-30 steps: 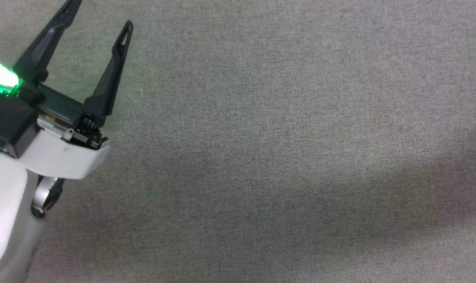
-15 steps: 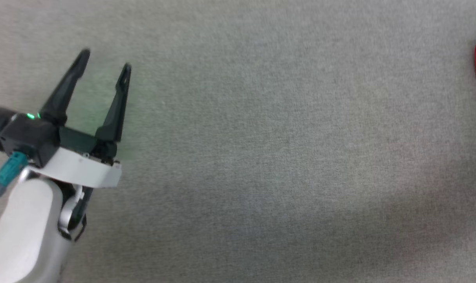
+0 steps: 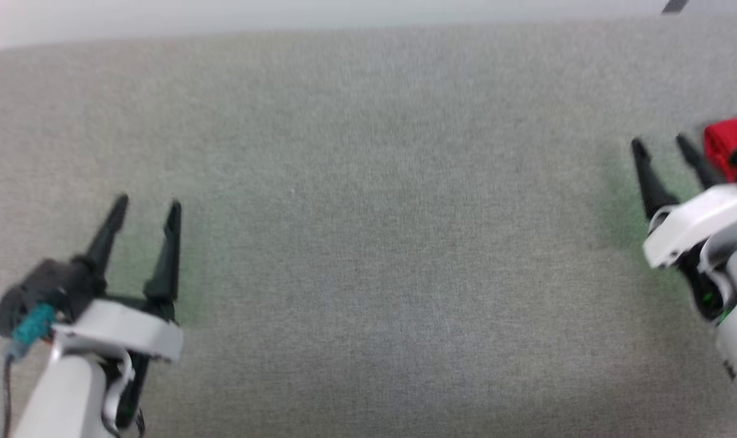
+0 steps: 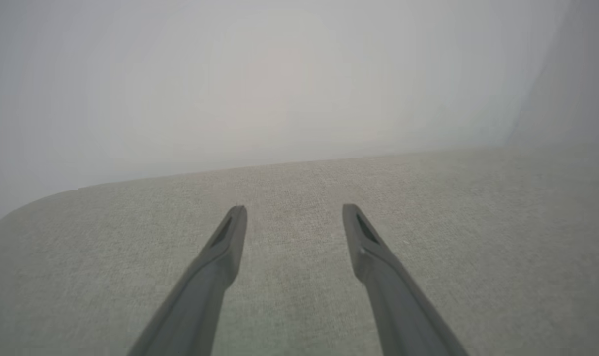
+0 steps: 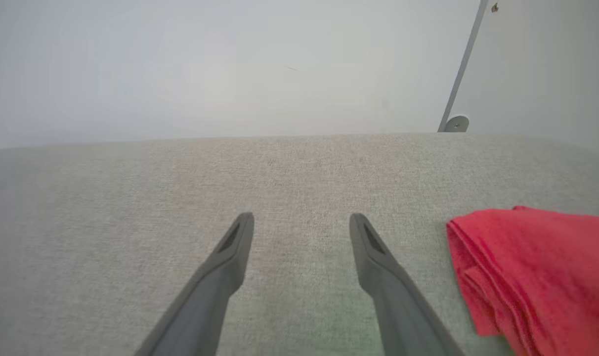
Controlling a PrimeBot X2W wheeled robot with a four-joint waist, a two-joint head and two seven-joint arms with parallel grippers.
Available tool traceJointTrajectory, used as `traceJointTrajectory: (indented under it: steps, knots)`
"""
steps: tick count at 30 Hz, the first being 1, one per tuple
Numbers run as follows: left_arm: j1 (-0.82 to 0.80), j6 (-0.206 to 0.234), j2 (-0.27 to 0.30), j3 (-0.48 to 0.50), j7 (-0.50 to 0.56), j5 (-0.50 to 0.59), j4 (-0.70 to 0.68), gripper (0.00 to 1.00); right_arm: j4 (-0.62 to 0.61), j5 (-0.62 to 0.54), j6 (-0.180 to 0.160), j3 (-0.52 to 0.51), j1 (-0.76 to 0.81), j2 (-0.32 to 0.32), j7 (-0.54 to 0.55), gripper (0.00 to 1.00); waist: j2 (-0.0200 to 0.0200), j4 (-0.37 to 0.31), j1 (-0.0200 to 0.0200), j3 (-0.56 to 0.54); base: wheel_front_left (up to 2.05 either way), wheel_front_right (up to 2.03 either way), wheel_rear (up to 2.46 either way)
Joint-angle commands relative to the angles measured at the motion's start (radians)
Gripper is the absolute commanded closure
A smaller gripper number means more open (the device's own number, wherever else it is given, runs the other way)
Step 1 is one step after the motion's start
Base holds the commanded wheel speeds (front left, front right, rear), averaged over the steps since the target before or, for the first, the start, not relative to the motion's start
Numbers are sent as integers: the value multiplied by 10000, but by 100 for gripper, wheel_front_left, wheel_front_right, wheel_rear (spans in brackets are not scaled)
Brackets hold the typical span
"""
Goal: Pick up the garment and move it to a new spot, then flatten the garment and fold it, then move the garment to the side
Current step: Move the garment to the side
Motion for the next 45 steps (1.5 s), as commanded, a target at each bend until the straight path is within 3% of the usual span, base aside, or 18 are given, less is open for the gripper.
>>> traceJointTrajectory:
  steps: [1, 17, 27, 36, 45]
  knots:
    - [171, -19, -50, 41, 6, 58, 38, 0, -56, 38, -7, -62, 176, 63, -49, 0, -1, 120, 0, -568, 0, 0, 0]
    - [2653, -35, -1142, 823, 6, 832, -199, 0, -2168, -852, -7, -2007, 3828, 300, -120, 0, -1, 216, 0, -2657, 0, 0, 0]
    - [3871, -36, -1643, 1434, 6, 744, -1013, 0, -4023, -1468, -7, -3088, 5728, 552, -25, 0, -1, 352, 0, -3143, 0, 0, 0]
    - [4592, -37, -1847, 1654, 6, 683, -1495, 0, -6123, -2223, -7, -4143, 7217, 1554, 341, 0, -1, 449, 0, -3240, 0, 0, 0]
    - [4829, -37, -1902, 1594, 6, 1086, -1890, 0, -7364, -2686, -7, -4862, 8376, 2375, 599, 0, -1, 543, 0, -3264, 0, 0, 0]
